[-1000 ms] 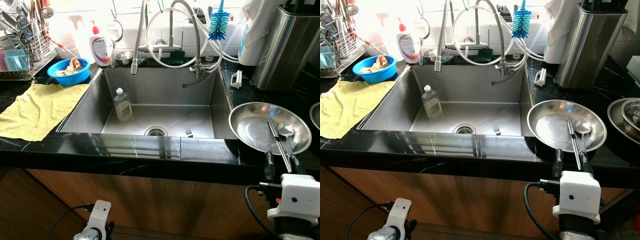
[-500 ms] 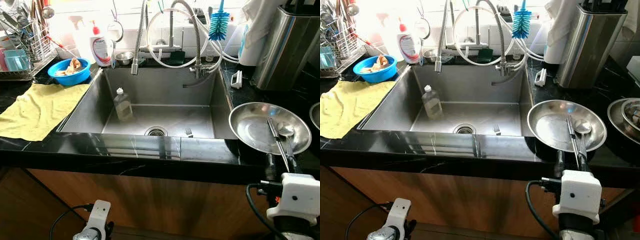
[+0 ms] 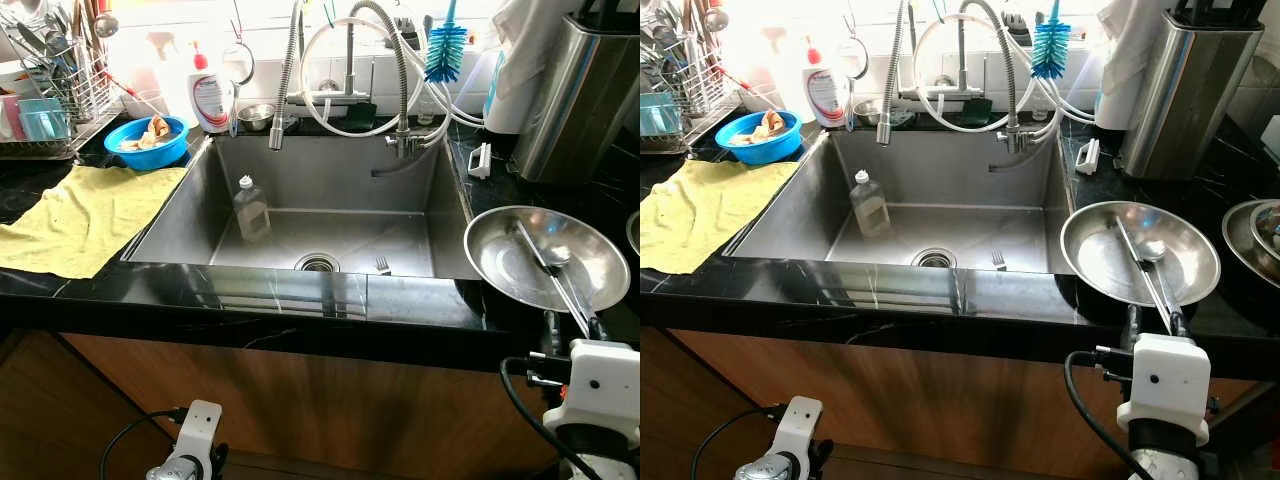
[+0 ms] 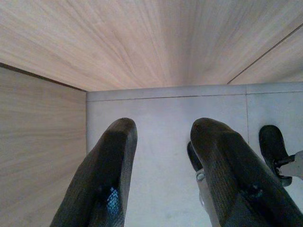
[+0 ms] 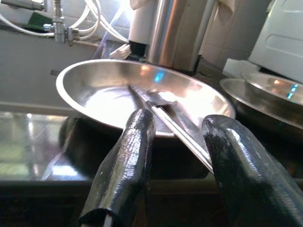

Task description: Kitchen organization

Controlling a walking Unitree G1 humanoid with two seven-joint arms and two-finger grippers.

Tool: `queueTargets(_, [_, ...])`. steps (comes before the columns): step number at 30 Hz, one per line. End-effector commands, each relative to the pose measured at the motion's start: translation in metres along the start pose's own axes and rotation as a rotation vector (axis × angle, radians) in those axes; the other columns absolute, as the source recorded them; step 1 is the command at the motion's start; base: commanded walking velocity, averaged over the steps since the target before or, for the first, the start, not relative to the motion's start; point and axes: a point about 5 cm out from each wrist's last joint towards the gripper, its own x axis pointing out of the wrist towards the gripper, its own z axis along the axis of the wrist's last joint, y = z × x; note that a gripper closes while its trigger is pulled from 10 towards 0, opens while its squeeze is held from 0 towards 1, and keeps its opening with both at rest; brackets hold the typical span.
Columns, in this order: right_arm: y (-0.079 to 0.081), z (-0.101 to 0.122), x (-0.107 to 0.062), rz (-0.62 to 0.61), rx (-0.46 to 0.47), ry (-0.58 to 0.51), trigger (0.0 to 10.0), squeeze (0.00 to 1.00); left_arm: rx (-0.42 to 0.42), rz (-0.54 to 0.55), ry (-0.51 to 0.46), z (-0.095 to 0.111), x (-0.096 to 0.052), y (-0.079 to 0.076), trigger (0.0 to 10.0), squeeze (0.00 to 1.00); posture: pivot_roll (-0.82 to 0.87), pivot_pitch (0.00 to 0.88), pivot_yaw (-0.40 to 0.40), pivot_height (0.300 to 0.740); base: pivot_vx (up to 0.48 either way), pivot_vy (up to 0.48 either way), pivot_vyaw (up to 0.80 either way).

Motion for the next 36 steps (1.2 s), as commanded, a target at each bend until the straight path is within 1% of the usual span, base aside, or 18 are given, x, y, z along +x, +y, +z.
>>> queueTargets(1, [-0.005,0.003,0.002,-0.014,0.009,-0.004,10.0,0.0,0.009,0.003,0.021,-0.004,-0.001,0.003,10.0,0.0,-0.24,0.0,0.08,0.74,0.0,0.0,0.0])
queueTargets(5, [-0.014,0.006,0.005,-0.039,-0.009,-0.019,10.0,0.0,0.012,0.001,0.018,-0.003,-0.001,0.002,10.0,0.0,-0.24,0.0,0.082,0.74,0.0,0.0,0.0])
queueTargets(9, [-0.017,0.005,0.005,-0.058,-0.018,-0.013,10.0,0.0,0.013,0.001,0.018,-0.002,0.0,0.002,10.0,0.0,-0.24,0.0,0.083,0.74,0.0,0.0,0.0])
queueTargets(12, [-0.017,0.007,0.005,-0.057,-0.015,-0.02,10.0,0.0,0.014,0.0,0.017,-0.002,0.0,0.001,10.0,0.0,-0.24,0.0,0.082,0.74,0.0,0.0,0.0])
queueTargets(14, [-0.015,0.013,0.005,-0.06,0.0,-0.053,10.0,0.0,0.014,0.002,0.018,-0.002,0.0,0.002,10.0,0.0,-0.24,0.0,0.083,0.74,0.0,0.0,0.0])
queueTargets(17, [-0.013,0.017,0.006,-0.057,0.006,-0.072,10.0,0.0,0.015,0.003,0.018,-0.003,0.0,0.002,10.0,0.0,-0.24,0.0,0.083,0.74,0.0,0.0,0.0])
queueTargets(23, [-0.01,0.016,0.007,-0.017,-0.003,-0.07,10.0,0.0,0.016,0.003,0.015,-0.002,0.0,0.002,10.0,0.0,-0.24,0.0,0.082,0.74,0.0,0.0,0.0])
queueTargets(24, [-0.01,0.016,0.007,-0.016,0.006,-0.071,10.0,0.0,0.016,0.003,0.015,-0.002,0.0,0.002,10.0,0.0,-0.24,0.0,0.082,0.74,0.0,0.0,0.0])
queueTargets(25, [-0.012,0.018,0.008,-0.036,0.067,-0.071,10.0,0.0,0.016,0.003,0.014,-0.001,0.0,0.001,10.0,0.0,-0.24,0.0,0.082,0.74,0.0,0.0,0.0])
queueTargets(26, [-0.013,0.019,0.009,-0.05,0.107,-0.07,10.0,0.0,0.016,0.003,0.014,-0.001,0.0,0.001,10.0,0.0,-0.24,0.0,0.082,0.74,0.0,0.0,0.0])
queueTargets(27, [-0.016,0.021,0.01,-0.1,0.207,-0.063,10.0,1.0,0.016,0.002,0.014,-0.001,0.0,0.001,10.0,0.0,-0.24,0.0,0.082,0.74,0.0,0.0,0.0])
queueTargets(31, [-0.024,0.02,0.012,-0.216,0.409,-0.038,10.0,1.0,0.015,0.003,0.014,-0.001,0.0,0.001,10.0,0.0,-0.24,0.0,0.082,0.74,0.0,0.0,0.0])
queueTargets(32, [-0.027,0.02,0.012,-0.241,0.458,-0.036,10.0,0.55,0.016,0.004,0.014,-0.001,0.0,0.001,10.0,0.0,-0.24,0.0,0.084,0.74,0.0,0.0,0.0])
queueTargets(33, [-0.028,0.02,0.012,-0.248,0.473,-0.037,10.0,0.55,0.016,0.004,0.013,-0.001,0.0,0.001,10.0,0.0,-0.24,0.0,0.084,0.74,0.0,0.0,0.0])
queueTargets(34, [-0.031,0.021,0.012,-0.258,0.508,-0.041,10.0,0.0,0.017,0.004,0.013,-0.001,0.0,0.002,10.0,0.0,-0.24,0.0,0.085,0.74,0.0,0.0,0.0])
queueTargets(36, [-0.034,0.02,0.013,-0.274,0.556,-0.037,10.0,0.0,0.018,0.004,0.013,-0.001,0.0,0.002,10.0,0.0,-0.24,0.0,0.086,0.74,0.0,0.0,0.0])
